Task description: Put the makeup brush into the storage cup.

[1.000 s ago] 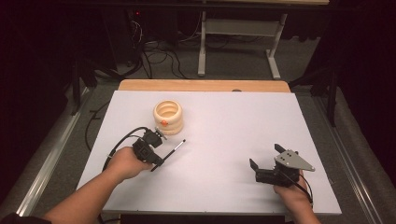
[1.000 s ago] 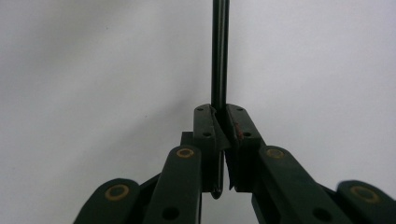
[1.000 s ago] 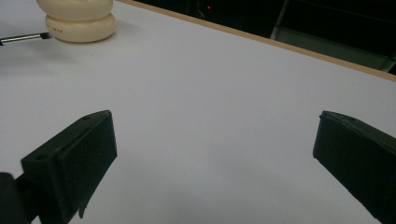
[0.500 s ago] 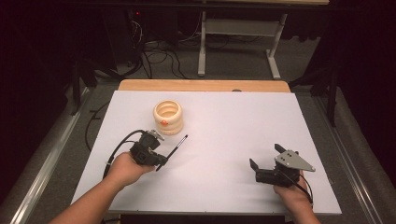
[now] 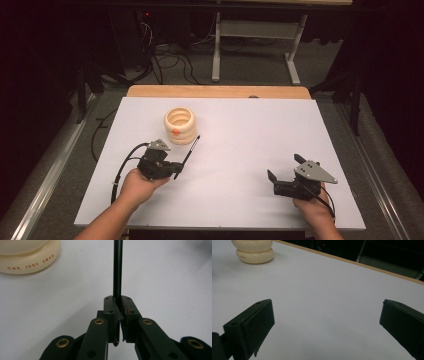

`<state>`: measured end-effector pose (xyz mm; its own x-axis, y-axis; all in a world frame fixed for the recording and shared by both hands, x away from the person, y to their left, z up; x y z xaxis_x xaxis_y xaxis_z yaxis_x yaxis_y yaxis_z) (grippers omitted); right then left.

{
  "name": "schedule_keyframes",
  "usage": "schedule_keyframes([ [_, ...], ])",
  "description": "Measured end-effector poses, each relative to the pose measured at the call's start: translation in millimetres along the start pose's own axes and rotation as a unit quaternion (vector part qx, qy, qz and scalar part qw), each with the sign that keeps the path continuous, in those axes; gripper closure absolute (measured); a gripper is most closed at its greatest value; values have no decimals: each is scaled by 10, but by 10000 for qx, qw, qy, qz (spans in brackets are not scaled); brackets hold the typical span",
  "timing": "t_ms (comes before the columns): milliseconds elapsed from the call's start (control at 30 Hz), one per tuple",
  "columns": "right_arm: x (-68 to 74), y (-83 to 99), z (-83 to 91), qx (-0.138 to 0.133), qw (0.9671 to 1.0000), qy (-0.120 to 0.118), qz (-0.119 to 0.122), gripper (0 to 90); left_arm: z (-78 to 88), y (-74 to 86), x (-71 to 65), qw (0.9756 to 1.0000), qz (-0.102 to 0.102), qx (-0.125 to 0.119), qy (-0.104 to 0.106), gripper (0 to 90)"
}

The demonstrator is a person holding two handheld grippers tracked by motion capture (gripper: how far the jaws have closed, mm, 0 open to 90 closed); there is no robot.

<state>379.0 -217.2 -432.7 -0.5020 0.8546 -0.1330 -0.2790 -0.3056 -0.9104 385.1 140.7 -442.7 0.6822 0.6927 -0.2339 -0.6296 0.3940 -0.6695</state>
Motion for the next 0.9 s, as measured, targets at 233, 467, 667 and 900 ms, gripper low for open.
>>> schedule_keyframes([
  [233,1,0,0,5,10000,9,9,7,-1,9,19,9984,132,-548,-64,838],
  [467,11,-2,-5,-5,10000,-5,7,7,-13,-6,46,9943,388,-995,-79,838],
  [667,17,0,-8,8,10000,-10,27,7,-61,-45,5,9901,489,-1311,-40,837],
  [900,9,-11,-2,-42,10000,-15,23,7,-100,-51,-70,9880,327,-1508,25,837],
])
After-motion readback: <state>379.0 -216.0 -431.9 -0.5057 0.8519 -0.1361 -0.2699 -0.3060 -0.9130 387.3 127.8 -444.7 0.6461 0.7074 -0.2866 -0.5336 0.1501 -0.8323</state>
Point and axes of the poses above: each handheld gripper's, and its own axes: z roughly backward along the jaws, y roughly out of its underside, x roughly to its left, the point moved 7 cm from there along -z, roughly forward along the jaws
